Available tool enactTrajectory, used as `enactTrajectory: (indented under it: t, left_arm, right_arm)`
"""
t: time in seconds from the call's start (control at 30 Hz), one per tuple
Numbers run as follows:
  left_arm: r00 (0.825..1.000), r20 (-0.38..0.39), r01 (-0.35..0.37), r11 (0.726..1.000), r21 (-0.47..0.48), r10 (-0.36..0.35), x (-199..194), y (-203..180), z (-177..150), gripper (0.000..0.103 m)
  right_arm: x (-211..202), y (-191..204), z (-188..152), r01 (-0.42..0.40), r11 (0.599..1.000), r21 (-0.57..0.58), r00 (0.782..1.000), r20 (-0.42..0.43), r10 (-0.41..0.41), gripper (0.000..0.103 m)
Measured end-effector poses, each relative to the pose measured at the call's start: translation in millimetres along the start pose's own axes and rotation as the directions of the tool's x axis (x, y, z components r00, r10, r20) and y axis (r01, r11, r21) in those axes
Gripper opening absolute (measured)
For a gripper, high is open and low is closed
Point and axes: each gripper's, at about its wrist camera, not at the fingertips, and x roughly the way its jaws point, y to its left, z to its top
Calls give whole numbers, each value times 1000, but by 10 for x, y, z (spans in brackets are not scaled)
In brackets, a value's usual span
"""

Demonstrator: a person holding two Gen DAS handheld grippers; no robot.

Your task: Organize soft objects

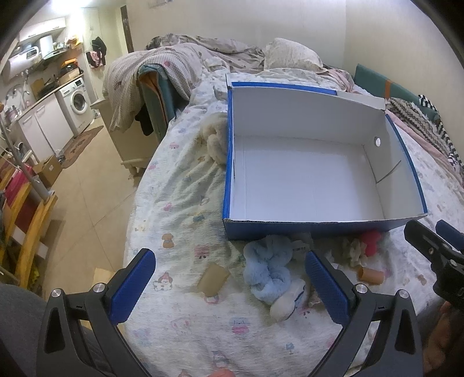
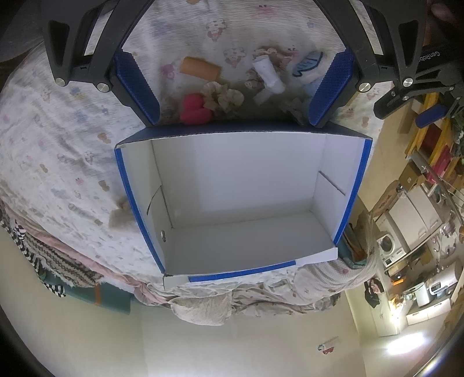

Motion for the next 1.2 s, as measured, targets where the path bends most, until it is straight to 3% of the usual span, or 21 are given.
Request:
enactTrajectory:
  t: [0.6,0.83,1.07,1.2]
  left_arm:
    - [1000,-2,-3,1000,4,3,2,1,2,103]
    - [1000,-31,-2,1000,24,3,-5,37,53,103]
    - [993,-117,-30,999,9,31,131,223,256,103]
    - [975,-220,-45,999,-16,41,417,390,359,103]
  right_arm:
    - [10,20,-3,3,1000,-9,1000,-8,-3,103]
    - [-14,-21,103,-36,999,-16,999,-38,35,103]
    - [77,-193,310,-61,998,4,991,-118,61,103]
    - [314,-255,336,-54,999,-3,978,-204,52,103]
